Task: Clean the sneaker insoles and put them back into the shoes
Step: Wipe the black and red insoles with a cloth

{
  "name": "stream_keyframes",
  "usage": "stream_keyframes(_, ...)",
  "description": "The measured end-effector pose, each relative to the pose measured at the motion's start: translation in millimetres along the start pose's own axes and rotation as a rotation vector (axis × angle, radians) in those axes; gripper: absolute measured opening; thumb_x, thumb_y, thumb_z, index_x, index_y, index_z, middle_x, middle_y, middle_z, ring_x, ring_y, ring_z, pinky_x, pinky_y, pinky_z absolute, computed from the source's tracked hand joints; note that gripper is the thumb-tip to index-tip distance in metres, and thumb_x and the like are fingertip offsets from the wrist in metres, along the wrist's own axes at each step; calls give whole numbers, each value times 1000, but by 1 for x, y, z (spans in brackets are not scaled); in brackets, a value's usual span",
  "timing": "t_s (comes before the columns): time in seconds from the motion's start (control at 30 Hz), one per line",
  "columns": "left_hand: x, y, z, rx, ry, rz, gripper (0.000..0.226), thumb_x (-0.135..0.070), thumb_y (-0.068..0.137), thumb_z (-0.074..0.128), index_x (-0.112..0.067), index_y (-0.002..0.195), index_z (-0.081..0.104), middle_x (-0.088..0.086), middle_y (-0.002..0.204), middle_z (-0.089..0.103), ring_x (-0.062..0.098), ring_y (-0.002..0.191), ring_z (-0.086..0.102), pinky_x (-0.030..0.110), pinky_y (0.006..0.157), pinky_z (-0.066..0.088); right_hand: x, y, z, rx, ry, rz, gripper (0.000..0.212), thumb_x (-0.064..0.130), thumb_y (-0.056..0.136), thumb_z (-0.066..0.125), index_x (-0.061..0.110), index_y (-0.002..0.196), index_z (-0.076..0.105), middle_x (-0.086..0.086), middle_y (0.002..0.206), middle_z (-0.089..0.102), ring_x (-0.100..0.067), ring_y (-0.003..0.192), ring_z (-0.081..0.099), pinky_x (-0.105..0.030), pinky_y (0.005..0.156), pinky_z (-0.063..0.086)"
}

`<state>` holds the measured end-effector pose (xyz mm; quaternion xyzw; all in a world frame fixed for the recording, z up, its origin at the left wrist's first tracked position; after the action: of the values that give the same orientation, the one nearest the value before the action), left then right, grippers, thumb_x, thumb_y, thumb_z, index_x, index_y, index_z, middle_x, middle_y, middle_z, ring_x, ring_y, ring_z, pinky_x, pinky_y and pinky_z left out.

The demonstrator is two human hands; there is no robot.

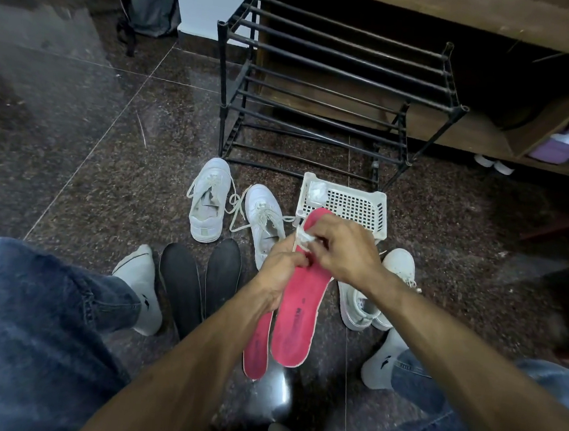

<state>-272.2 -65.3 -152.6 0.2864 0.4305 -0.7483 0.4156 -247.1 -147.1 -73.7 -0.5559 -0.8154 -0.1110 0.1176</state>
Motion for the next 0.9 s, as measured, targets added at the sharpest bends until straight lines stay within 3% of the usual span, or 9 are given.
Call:
stream_keyframes(0.17,-2,-7,6,79,68,5,49,17,85,38,-15,113,62,8,86,67,22,74,63,34,69,53,-38,20,-16,-196,-43,297,17,27,90,59,17,94,72,0,101,66,-27,90,61,-32,71,44)
stream_keyframes(0.27,-6,-8,8,64,-13,-1,50,19,84,35,-11,116,59,6,79,69,17,67,65,32,60,55,-24,9,-13,-132,100,154,13,26,88,63,19,92,73,4,98,68,-22,85,62,-31,68,46)
stream_keyframes(0.37,-7,-6,6,38,-102,-21,53,21,83,32,-5,121,57,8,74,68,16,59,64,29,52,54,-8,-9,-1,2,-25,-1,15,26,91,59,21,98,72,7,100,65,-19,86,60,-30,66,41)
stream_keyframes(0.47,-4,-8,1,0,-91,-49,51,17,85,37,-13,119,59,12,84,68,22,64,64,32,54,55,-44,0,-18,-156,-74,241,17,29,92,59,16,90,70,4,97,64,-19,81,57,-28,62,35)
stream_keyframes(0.53,-4,-9,-3,-45,-98,-70,47,15,86,39,-15,114,61,13,87,68,25,66,64,34,56,55,-68,1,-28,-237,35,348,19,30,88,64,13,83,70,3,96,67,-21,76,58,-31,65,44)
stream_keyframes(0.63,-8,-7,-9,-85,-94,-66,40,13,87,42,-13,112,61,14,86,68,25,66,64,35,57,54,-51,-5,-26,-137,165,143,12,27,87,68,16,85,73,8,86,63,-11,67,51,-35,64,50)
stream_keyframes(0.73,-7,-7,-5,-63,-85,-53,40,14,85,41,-12,105,64,12,79,68,24,64,64,33,57,55,-23,-16,-13,-6,38,-26,14,25,89,64,18,97,74,8,92,63,-9,73,53,-26,64,40)
stream_keyframes(0.83,-3,-11,3,-37,-35,-59,39,14,84,41,-11,100,65,9,73,68,22,62,63,30,57,55,-25,-8,-14,-78,-56,62,17,25,91,59,17,100,72,8,95,61,-17,82,57,-25,65,31)
stream_keyframes(0.9,-2,-10,5,-33,-7,-58,37,13,84,41,-11,99,65,9,74,68,22,64,62,31,60,54,-33,3,-18,-125,-61,177,18,27,91,59,15,97,71,3,97,63,-22,86,58,-28,67,38)
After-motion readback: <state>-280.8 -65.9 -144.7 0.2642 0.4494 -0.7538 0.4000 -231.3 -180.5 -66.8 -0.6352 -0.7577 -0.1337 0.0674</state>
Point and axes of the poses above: each hand's wrist, its own y-axis towards the middle knuckle, its own z-axis out of the palm, x = y × z, the point moved 7 cm from there along y, towards the middle knuckle
